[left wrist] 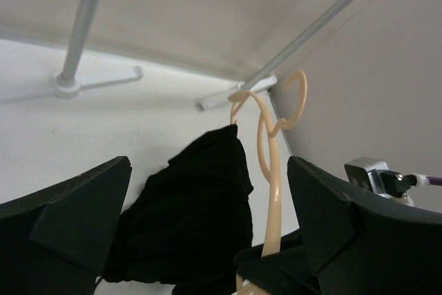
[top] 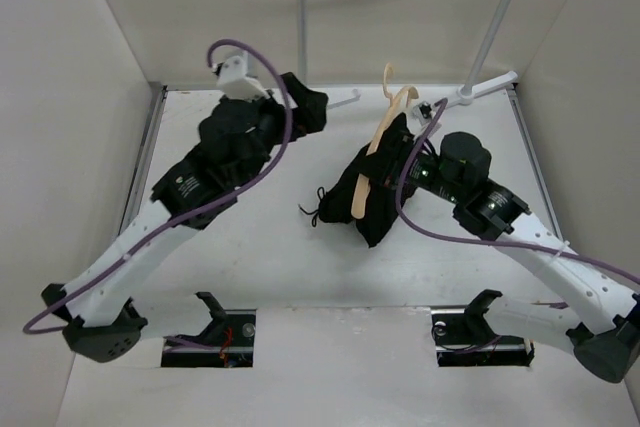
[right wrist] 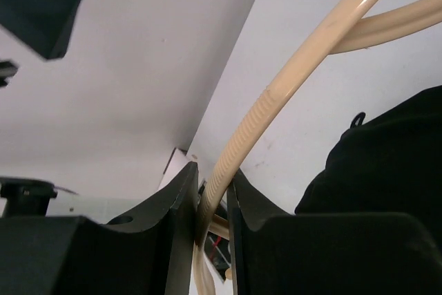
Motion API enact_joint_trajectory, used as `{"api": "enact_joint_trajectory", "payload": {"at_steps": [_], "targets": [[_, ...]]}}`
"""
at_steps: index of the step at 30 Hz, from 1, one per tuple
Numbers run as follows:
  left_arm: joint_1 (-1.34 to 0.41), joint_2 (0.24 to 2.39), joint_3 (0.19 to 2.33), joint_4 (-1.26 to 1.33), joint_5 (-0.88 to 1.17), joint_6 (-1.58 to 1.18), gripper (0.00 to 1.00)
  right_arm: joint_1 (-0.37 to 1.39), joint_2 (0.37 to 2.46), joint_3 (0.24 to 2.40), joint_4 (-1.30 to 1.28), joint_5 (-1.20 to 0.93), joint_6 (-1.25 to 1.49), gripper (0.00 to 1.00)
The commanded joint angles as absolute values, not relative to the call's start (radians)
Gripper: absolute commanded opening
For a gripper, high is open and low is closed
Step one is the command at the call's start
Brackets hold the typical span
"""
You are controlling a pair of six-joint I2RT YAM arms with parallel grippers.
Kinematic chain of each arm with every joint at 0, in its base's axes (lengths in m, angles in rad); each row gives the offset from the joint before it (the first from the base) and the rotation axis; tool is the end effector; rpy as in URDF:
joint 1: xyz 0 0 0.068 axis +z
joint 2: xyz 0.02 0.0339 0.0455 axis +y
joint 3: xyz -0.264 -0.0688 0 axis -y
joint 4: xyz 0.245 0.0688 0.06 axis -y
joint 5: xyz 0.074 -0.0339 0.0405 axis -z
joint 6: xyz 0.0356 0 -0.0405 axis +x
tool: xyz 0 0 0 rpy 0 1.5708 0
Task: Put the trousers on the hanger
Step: Place the hanger at the clothesline.
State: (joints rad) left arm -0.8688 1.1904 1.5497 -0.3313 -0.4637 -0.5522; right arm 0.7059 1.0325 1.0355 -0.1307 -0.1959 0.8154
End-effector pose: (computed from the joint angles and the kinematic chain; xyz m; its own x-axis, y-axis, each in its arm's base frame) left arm 0.1646 -0.1699 0.5039 -0.1914 -0.5002 -0.8445 0.3451 0.7711 -0.5350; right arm 0.1763 0.1593 0.3870 -0.6366 0.3956 -0.6619 -0.4664 0.4860 0.7391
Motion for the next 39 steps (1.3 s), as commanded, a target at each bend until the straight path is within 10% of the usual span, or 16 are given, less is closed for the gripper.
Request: {"api": "enact_joint_trajectory", "payload": {"at_steps": [1,26,39], "targets": [[-0.794,1.093,1.475,-0.304,-0.489,-0.564,1.0,0.635,1.054,1.175,-0.012,-0.268,0.766,0.09],[-0.512,0.934,0.775,-0.27,-0.183,-0.776,1.0,0.139,1.874,2.302,-0.253,-0.557,0.727,0.07],[-0.499,1.012,0.781,-0.222,-0.164,-0.781,1.0,0.056,1.996,2.326,-0.291,-0.583,0.741,0.07]]}}
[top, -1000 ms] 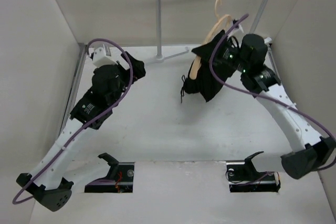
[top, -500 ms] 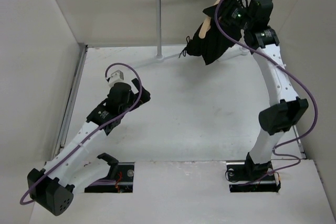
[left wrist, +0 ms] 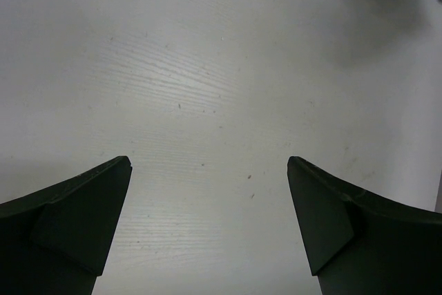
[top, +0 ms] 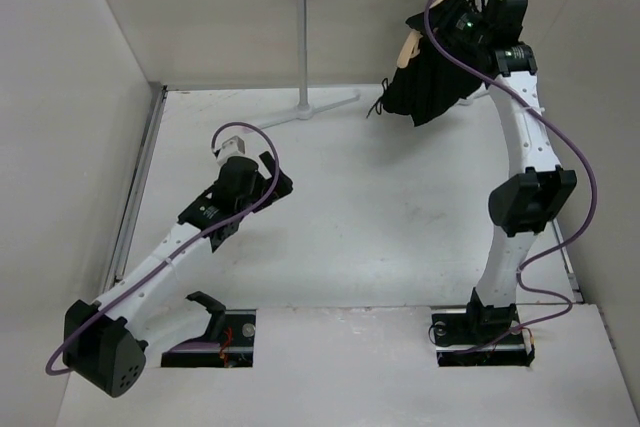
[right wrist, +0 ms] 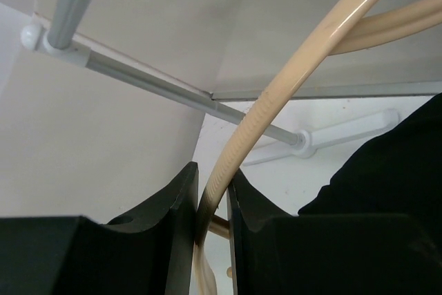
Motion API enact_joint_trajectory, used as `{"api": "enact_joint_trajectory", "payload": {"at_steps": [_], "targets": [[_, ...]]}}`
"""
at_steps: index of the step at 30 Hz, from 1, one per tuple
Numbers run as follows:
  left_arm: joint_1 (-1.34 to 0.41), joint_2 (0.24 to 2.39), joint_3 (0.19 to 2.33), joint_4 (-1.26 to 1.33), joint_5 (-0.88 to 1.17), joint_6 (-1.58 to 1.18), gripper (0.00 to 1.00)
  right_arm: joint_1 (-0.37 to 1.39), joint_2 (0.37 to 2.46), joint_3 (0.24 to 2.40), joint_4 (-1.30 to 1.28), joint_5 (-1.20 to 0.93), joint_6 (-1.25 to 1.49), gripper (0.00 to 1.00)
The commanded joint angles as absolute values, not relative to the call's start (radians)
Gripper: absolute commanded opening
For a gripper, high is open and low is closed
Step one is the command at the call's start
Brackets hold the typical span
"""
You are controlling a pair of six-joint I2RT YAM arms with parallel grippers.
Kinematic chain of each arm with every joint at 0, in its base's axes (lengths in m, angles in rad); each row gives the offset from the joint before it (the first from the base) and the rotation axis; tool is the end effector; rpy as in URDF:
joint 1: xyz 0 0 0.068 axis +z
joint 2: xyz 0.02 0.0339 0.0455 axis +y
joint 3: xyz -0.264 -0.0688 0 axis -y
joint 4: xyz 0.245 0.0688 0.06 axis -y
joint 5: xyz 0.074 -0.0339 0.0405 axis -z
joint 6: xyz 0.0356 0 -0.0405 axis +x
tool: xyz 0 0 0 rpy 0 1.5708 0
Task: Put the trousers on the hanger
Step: Place the hanger at the clothesline.
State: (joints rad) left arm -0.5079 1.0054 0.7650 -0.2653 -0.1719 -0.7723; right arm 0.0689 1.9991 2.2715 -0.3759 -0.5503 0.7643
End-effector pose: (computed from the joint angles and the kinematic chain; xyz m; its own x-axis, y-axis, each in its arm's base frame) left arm 0.2006 -0.1047 0.2835 -0.5463 -0.4827 -0.6845 -0.0458 0.8332 -0.5511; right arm 0.4509 0.0498 0.4666 -0.4741 0.5585 -0.6806 -0.3456 0.5929 0.7273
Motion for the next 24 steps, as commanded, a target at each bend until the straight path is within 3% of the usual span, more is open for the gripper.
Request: {"api": "enact_joint_trajectory", "payload": {"at_steps": [1,5,12,15,18,24], "targets": [[-0.499,1.017,0.781,-0.221,-0.164,-0.782,1.0,0.054,1.994,2.312,-0.291,-0.583,0.741,0.07],[-0.502,1.023,0.781,-0.219,-0.169,-0.796,1.0,0.053,1.956,2.205,-0.262,-0.562,0.73,0.16],[-0.489,1.031,0.796,-0.261,-0.207,-0.81,1.0,0.038,1.908,2.138,-0.242,-0.526,0.735,0.77],[-0.473,1.037,0.814,-0.291,-0.222,-0.808,1.0,0.03,1.876,2.112,-0.242,-0.497,0.735,0.92],[-0.444,1.048,0.83,-0.301,-0.218,-0.801,1.0,0.025,1.829,2.083,-0.241,-0.482,0.727,1.0],[-0.4,1.103,0.879,-0.311,-0.201,-0.79,1.0,-0.002,1.639,1.883,-0.195,-0.436,0.727,1.0]]}}
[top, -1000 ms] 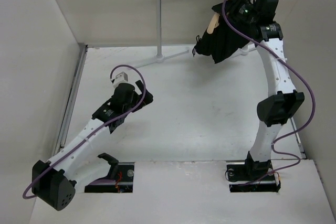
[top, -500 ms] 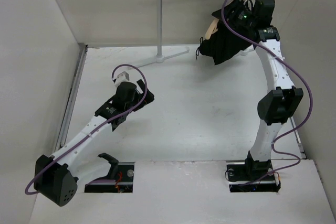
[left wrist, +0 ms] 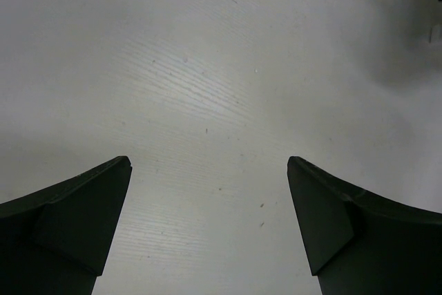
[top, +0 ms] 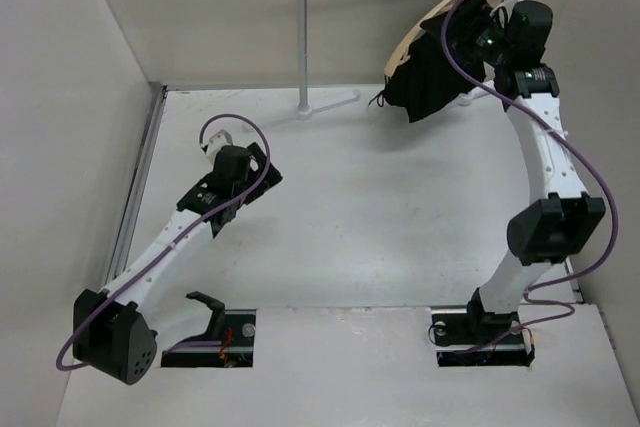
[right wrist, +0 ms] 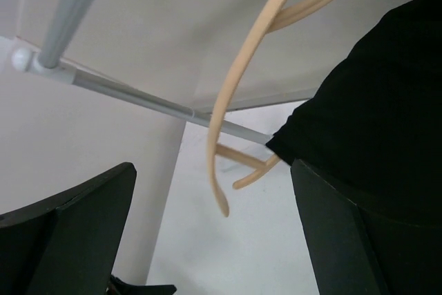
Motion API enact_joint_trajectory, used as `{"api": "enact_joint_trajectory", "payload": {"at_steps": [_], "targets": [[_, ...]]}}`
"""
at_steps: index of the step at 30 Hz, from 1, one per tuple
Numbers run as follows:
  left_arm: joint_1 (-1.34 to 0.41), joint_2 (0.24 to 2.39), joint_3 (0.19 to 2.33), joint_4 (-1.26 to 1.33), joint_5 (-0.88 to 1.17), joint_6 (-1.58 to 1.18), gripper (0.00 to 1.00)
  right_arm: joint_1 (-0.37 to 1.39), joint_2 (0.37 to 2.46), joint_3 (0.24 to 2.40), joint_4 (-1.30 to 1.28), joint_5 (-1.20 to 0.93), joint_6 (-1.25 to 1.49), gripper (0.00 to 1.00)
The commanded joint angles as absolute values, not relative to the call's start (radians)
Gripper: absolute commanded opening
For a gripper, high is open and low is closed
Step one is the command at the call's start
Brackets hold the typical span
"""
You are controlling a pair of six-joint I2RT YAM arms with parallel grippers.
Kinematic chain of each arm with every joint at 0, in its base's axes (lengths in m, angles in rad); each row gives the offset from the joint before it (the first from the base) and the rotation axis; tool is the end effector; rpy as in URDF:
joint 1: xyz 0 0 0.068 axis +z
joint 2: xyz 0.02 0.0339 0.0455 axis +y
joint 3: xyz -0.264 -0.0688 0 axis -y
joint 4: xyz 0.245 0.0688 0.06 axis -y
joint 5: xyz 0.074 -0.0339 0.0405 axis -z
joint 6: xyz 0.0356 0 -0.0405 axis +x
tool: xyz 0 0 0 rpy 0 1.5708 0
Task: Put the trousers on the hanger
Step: Place the hanger at the clothesline, then reset both arms
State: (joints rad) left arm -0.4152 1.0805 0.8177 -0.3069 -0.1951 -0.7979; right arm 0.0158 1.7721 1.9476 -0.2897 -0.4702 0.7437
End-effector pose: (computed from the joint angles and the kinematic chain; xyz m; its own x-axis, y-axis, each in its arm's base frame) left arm 0.2220 -0.0903 0.2819 -0.5210 -0.5379 -0.6628 -0.1813 0.8285 -0.5298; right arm 0.4083 0.0226 0.4620 -0.3981 0.5973 -0.6962 -0.2645 0.6520 0.7106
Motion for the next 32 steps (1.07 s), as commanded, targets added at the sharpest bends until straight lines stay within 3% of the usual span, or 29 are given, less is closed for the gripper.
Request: {"api": "enact_joint_trajectory", "payload": {"at_steps": [1,6,13,17,23,32], "targets": [[-0.397,1.117,0.89,-0.314,-0.201,-0.788,1.0,-0.008,1.596,1.826,-0.177,-0.427,0.727,1.0],[-0.421,1.21,0.959,-0.336,-0.199,-0.775,1.0,-0.038,1.381,1.501,-0.135,-0.361,0.739,1.0],[-0.524,1.322,1.015,-0.33,-0.195,-0.769,1.0,-0.033,1.054,0.918,-0.175,-0.062,0.814,1.0],[-0.571,1.37,1.035,-0.319,-0.193,-0.764,1.0,-0.039,0.933,0.694,-0.228,0.005,0.867,1.0],[-0.633,1.433,1.035,-0.285,-0.172,-0.764,1.0,-0.019,0.847,0.583,-0.281,0.012,0.887,1.0],[-0.648,1.46,1.028,-0.272,-0.143,-0.747,1.0,0.033,0.844,0.583,-0.29,0.006,0.891,1.0]]}}
